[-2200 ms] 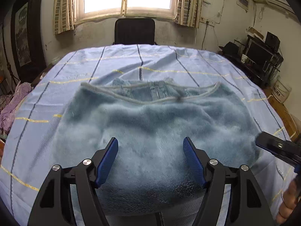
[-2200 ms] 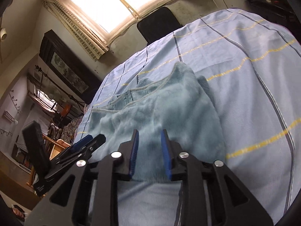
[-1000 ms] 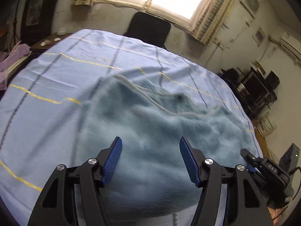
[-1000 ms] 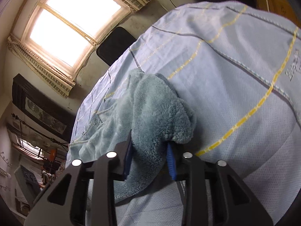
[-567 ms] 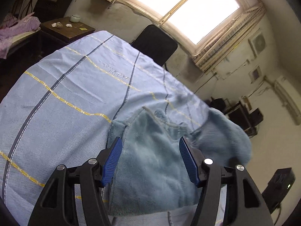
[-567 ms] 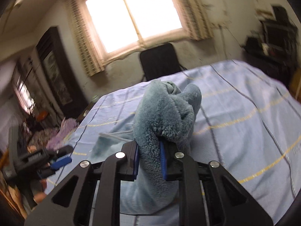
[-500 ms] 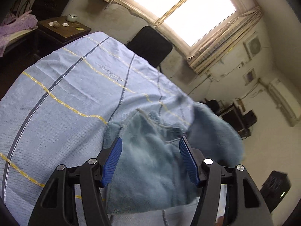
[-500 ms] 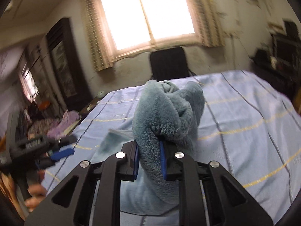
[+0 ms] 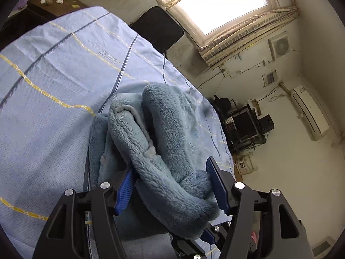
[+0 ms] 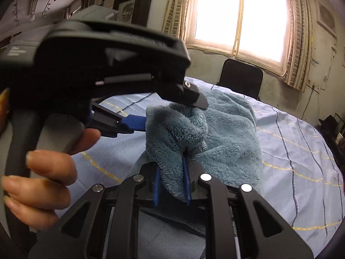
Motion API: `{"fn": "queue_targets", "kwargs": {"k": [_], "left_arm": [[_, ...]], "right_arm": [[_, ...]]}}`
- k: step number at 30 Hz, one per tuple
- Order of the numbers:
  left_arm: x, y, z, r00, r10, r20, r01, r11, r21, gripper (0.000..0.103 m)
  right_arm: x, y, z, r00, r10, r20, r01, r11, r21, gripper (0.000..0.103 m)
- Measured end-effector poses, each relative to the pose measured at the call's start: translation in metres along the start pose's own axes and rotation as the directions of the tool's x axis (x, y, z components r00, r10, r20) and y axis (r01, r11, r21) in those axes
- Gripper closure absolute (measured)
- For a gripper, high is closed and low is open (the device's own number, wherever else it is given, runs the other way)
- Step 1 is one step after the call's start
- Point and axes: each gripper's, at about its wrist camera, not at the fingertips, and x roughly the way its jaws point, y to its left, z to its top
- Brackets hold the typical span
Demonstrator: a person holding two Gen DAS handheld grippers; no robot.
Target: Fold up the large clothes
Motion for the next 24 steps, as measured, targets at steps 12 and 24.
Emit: {"fn": "queue_targets", "kwargs": {"k": [12, 24], "left_arm": [[-0.048, 0.008, 0.007, 0.984, 0.14, 0.108, -0.147, 0.987, 0.058, 0.061], [-0.022, 0.056, 0.008, 0.939, 0.344, 0.002, -0.344, 0.939, 0.008, 0.048]], "right_arm": [[-0.002, 0.038, 0.016, 0.997, 0.074, 0.007, -0.073, 0.992, -0.1, 0.087], [0.039, 0.039, -0.003, 0.973, 0.17, -0.156, -0.18, 0.982, -0.056, 0.084]]}}
